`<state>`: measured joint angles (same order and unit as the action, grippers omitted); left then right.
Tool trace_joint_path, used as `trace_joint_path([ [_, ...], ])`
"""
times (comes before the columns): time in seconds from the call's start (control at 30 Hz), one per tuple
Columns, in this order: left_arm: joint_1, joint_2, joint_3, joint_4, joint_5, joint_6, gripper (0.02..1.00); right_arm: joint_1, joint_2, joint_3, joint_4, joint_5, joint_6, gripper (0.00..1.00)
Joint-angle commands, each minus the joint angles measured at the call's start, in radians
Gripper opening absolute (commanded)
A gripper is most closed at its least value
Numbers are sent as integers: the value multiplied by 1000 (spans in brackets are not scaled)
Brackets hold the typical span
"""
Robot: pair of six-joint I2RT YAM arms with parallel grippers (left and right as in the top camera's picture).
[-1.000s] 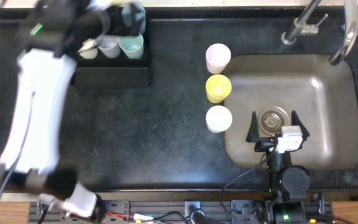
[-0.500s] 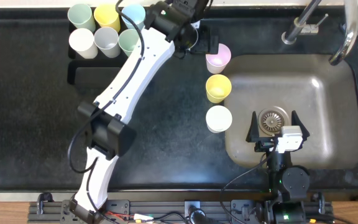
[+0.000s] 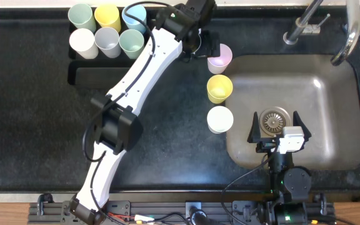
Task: Store Cups
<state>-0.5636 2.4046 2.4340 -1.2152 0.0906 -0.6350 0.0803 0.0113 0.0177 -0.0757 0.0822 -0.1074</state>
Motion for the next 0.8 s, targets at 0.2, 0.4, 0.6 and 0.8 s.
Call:
trace_joint_path([
  [0.2, -9, 59, 32, 1, 22, -47, 1000, 5, -7, -13, 5, -5, 7, 998],
  [0.4, -9, 61, 32, 2, 15, -47, 945, 5, -7, -13, 5, -5, 7, 998],
  [0.6, -9, 76, 32, -1, 13, -47, 950, 5, -7, -13, 5, -5, 7, 998],
  [0.8, -19, 90, 35, 16, -4, -43, 34, 5, -7, -13, 5, -5, 7, 998],
])
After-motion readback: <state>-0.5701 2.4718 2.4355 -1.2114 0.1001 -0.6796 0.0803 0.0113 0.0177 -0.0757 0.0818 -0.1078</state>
